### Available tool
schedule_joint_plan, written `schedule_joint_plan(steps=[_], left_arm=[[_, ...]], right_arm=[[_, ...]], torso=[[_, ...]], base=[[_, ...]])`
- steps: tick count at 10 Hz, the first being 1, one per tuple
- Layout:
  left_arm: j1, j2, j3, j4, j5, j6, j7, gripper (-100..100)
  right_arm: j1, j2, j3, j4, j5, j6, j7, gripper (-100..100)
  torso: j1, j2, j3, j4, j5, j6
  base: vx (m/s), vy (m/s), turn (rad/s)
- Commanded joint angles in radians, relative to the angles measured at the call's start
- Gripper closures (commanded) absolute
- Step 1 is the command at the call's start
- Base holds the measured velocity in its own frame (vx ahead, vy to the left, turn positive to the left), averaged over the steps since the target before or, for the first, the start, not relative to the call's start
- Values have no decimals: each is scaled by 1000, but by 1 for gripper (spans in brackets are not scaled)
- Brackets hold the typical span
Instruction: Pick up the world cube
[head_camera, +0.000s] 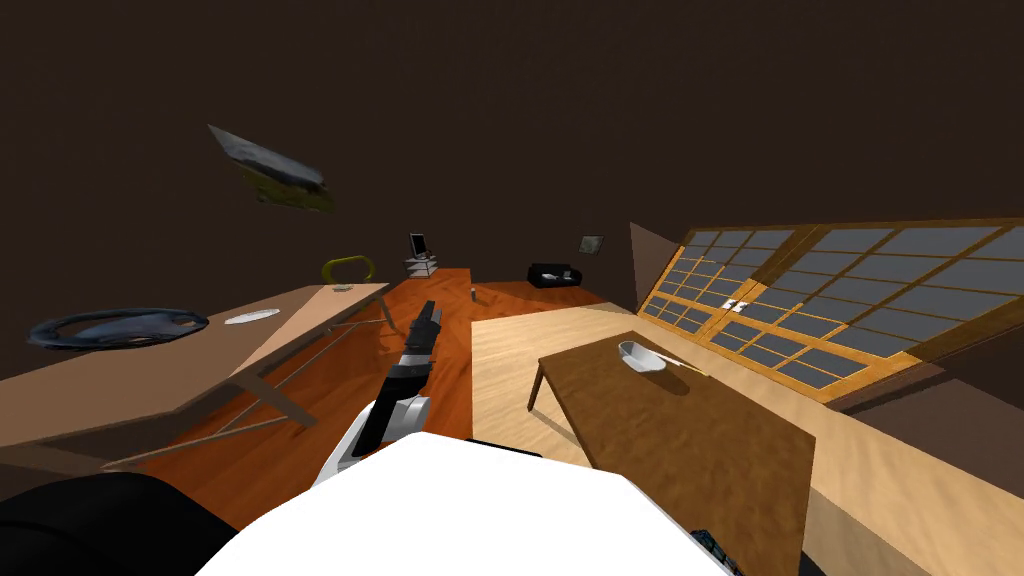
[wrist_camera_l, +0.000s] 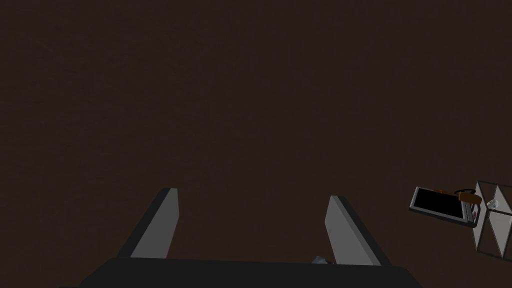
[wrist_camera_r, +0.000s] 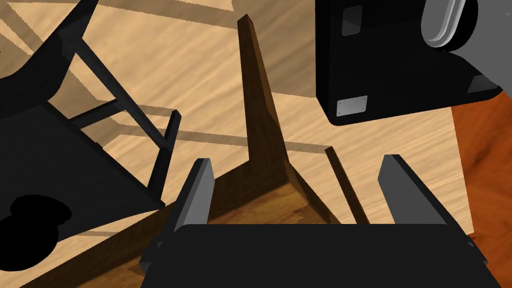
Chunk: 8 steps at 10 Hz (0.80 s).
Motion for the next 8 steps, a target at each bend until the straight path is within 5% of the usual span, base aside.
schedule_joint_plan(steps=[1, 6, 7, 8], left_arm=[[0, 0, 0, 0, 0, 0, 0, 0], [0, 0, 0, 0, 0, 0, 0, 0], [0, 0, 0, 0, 0, 0, 0, 0], [0, 0, 0, 0, 0, 0, 0, 0]], right_arm=[[-22, -15, 5, 39, 19, 9, 21, -100], [-99, -36, 18, 99, 43, 22, 66, -100], [-85, -38, 20, 88, 46, 27, 51, -100], [-87, -39, 20, 87, 46, 28, 52, 0]], torso=[[0, 0, 0, 0, 0, 0], [2, -5, -3, -1, 0, 0], [5, -8, -5, -2, 1, 1], [7, -5, -3, -1, 1, 2]], base=[[69, -106, 373], [119, -82, 301], [85, -6, 52], [14, -4, -6]])
